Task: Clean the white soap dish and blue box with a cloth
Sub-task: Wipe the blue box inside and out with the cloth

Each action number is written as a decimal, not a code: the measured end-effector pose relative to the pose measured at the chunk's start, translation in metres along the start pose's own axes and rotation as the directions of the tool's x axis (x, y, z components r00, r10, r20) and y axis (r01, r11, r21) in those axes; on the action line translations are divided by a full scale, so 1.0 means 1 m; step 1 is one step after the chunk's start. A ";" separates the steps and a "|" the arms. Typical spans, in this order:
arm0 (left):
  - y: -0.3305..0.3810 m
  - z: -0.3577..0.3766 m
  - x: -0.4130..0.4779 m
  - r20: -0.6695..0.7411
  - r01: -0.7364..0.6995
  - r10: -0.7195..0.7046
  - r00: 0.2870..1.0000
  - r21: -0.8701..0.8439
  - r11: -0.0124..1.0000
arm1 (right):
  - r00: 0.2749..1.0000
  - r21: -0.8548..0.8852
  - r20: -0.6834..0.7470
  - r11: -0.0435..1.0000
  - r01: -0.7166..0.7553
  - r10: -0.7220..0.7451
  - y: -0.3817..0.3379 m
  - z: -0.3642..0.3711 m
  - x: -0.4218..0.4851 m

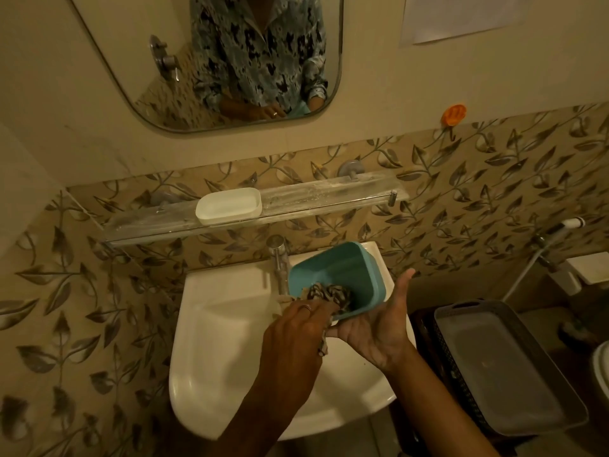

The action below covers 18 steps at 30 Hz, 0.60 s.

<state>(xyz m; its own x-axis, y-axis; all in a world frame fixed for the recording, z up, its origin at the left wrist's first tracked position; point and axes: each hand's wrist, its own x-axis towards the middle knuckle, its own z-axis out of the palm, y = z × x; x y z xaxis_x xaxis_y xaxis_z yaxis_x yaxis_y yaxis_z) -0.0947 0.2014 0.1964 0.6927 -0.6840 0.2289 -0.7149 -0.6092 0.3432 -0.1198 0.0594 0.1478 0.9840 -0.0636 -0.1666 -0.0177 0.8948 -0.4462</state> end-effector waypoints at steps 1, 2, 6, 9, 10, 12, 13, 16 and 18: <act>0.001 0.000 -0.001 0.013 -0.036 0.035 0.999 0.030 0.999 | 0.999 0.067 0.011 0.997 -0.039 0.038 -0.001 0.000 0.000; 0.001 0.001 -0.001 0.023 -0.061 0.060 0.998 0.037 0.997 | 0.998 0.096 0.012 0.994 -0.057 0.056 -0.002 0.001 0.000; -0.003 0.001 -0.002 0.160 -0.046 0.042 0.986 0.018 0.999 | 0.999 0.110 -0.031 0.994 -0.028 0.032 0.001 -0.005 0.004; -0.001 -0.002 0.001 0.225 0.058 -0.038 0.974 -0.083 0.995 | 0.999 0.104 -0.023 0.994 0.024 -0.022 0.006 -0.007 0.005; 0.001 -0.002 0.001 0.248 0.108 -0.075 0.966 -0.123 0.986 | 0.999 0.086 -0.024 0.995 0.041 -0.040 0.009 -0.007 0.006; 0.010 -0.003 0.001 0.252 0.165 -0.101 0.962 -0.248 0.955 | 0.996 0.052 -0.051 0.995 0.080 -0.078 0.015 -0.006 0.008; 0.018 -0.005 0.000 0.251 0.175 -0.096 0.963 -0.315 0.933 | 0.993 0.040 -0.063 0.994 0.105 -0.103 0.017 -0.004 0.008; 0.038 -0.008 0.002 0.226 0.156 -0.062 0.972 -0.426 0.891 | 0.981 0.034 -0.060 0.982 0.188 -0.186 0.020 0.005 0.003; 0.040 -0.009 0.003 0.219 0.137 -0.043 0.975 -0.436 0.889 | 0.973 0.012 -0.043 0.974 0.226 -0.225 0.015 0.007 0.000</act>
<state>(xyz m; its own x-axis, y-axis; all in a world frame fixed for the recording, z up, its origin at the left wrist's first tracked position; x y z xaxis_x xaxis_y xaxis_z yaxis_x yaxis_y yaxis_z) -0.1205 0.1782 0.2189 0.6850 -0.7285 0.0091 -0.4994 -0.4604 0.7340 -0.1189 0.0755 0.1471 0.9542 -0.2824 -0.0990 0.2073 0.8624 -0.4619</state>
